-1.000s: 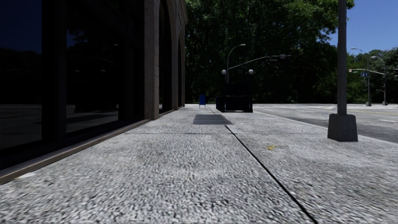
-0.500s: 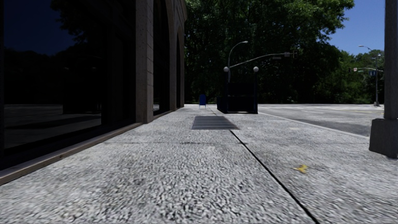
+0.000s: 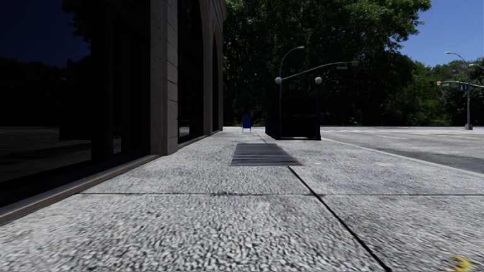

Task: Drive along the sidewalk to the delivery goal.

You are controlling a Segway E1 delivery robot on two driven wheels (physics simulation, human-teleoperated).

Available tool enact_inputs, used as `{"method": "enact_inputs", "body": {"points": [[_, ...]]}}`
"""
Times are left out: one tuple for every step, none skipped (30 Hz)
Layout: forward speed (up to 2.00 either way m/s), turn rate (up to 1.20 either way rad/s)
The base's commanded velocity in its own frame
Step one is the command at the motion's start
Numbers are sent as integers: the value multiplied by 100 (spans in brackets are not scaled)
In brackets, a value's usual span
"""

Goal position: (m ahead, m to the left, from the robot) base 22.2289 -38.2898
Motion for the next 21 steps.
{"method": "enact_inputs", "body": {"points": [[200, 0], [200, 0], [200, 0], [200, 0], [200, 0], [200, 0], [200, 0], [200, 0], [200, 0], [200, 0], [200, 0], [200, 0], [200, 0], [200, 0], [200, 0], [200, 0], [200, 0], [200, 0], [200, 0], [200, 0], [200, 0]]}}
